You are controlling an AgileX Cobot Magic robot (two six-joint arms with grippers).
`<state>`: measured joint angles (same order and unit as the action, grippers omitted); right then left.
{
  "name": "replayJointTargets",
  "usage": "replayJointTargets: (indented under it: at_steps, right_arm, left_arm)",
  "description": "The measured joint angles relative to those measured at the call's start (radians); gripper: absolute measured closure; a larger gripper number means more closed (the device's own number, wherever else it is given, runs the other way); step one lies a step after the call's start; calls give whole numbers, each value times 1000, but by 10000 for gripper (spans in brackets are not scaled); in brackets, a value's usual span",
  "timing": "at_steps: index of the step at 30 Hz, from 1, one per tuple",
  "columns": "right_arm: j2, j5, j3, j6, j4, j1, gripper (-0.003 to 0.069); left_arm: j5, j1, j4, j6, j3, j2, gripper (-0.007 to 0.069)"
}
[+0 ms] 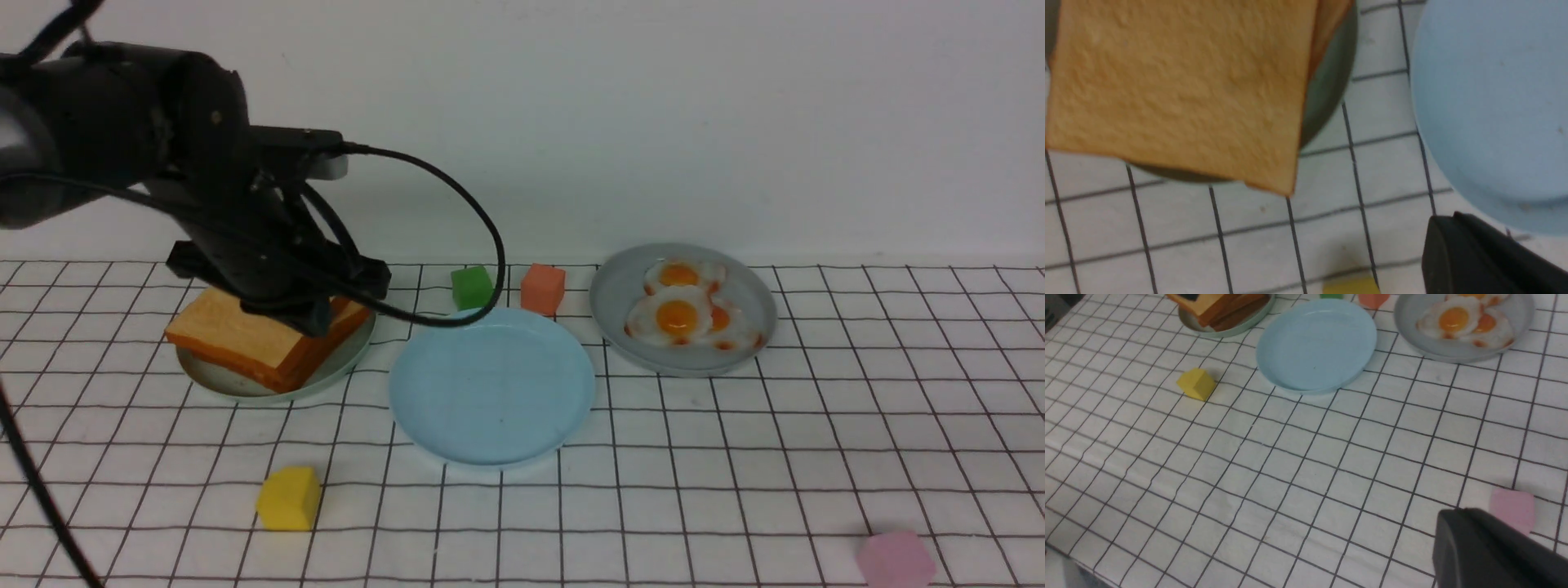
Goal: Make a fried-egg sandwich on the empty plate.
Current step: Use the left arm to grab a slice of bread
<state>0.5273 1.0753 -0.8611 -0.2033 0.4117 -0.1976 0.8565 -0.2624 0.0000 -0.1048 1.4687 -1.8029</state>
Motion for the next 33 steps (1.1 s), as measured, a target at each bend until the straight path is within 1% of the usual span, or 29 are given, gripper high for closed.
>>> replayJointTargets:
  at_steps: [2,4,5,7,8,9,11,13,15,23,26,29,31,33]
  right_arm:
    - [29,8,-2,-1,-1,-23,652]
    - [42,14,-2,-1,-8,-25,652]
    - [43,14,-2,-1,-8,-25,652]
    - [44,14,-2,-1,-10,-28,651]
    - [44,14,-2,-1,-10,-28,651]
    - [44,15,-2,-1,-10,-28,651]
    - [44,18,-2,-1,-10,-29,651]
    - [43,18,-2,-1,-10,-29,651]
    - [42,19,-2,-1,-10,-29,651]
    - [43,20,-2,-1,15,-29,645]
    - [43,21,-2,-1,25,-29,645]
    - [43,21,-2,-1,28,-29,643]
    - [43,21,-2,-1,32,-29,642]
    - [43,21,-2,-1,35,-29,640]
  left_arm:
    - [-12,13,37,-3,76,-75,588]
    - [-17,15,75,-7,136,-135,526]
    - [-17,15,78,-7,136,-140,526]
    - [-26,16,122,-24,173,-182,443]
    - [-29,16,131,-30,177,-188,428]
    - [-45,16,160,-46,187,-207,377]
    - [-76,16,185,-56,193,-233,307]
    - [-111,16,198,-56,195,-255,262]
    - [-144,16,218,-59,195,-275,239]
    - [-191,16,300,-121,204,-324,228]
    - [-189,15,308,-145,206,-329,247]
    - [-176,15,311,-164,209,-329,338]
    - [-171,15,310,-164,210,-329,421]
    - [-163,15,306,-160,214,-329,452]
